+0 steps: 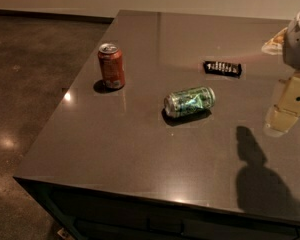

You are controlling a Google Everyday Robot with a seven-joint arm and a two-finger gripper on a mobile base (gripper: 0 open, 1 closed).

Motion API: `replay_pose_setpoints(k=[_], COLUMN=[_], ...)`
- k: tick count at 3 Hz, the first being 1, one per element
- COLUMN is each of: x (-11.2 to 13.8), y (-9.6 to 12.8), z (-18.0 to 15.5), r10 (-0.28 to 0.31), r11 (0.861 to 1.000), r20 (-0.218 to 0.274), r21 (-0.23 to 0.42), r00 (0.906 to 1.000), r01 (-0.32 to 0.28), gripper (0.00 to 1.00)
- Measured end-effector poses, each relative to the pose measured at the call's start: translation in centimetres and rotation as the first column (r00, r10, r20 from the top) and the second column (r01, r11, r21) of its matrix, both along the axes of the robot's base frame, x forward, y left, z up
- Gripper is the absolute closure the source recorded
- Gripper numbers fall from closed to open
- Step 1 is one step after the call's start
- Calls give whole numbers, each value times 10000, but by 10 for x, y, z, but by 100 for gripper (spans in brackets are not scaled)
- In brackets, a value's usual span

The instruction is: Place green can upright

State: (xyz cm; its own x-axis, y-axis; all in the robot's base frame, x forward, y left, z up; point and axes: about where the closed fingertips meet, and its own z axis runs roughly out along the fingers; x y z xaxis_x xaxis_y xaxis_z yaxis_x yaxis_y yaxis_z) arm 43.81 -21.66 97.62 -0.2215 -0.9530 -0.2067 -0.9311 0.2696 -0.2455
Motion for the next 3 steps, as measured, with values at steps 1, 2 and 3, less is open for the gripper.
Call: replay_pose_setpoints(k=[1, 2, 3], x=[0, 15, 36], y=[0, 14, 42], z=[1, -3, -14], r10=[8, 531, 1402], r11=[10000, 9986, 9901], r20=[27, 178, 337], r21=[-10, -7, 67], r00=[10000, 9984, 9896], r01=[-8, -531, -1405], gripper=[0, 0, 0])
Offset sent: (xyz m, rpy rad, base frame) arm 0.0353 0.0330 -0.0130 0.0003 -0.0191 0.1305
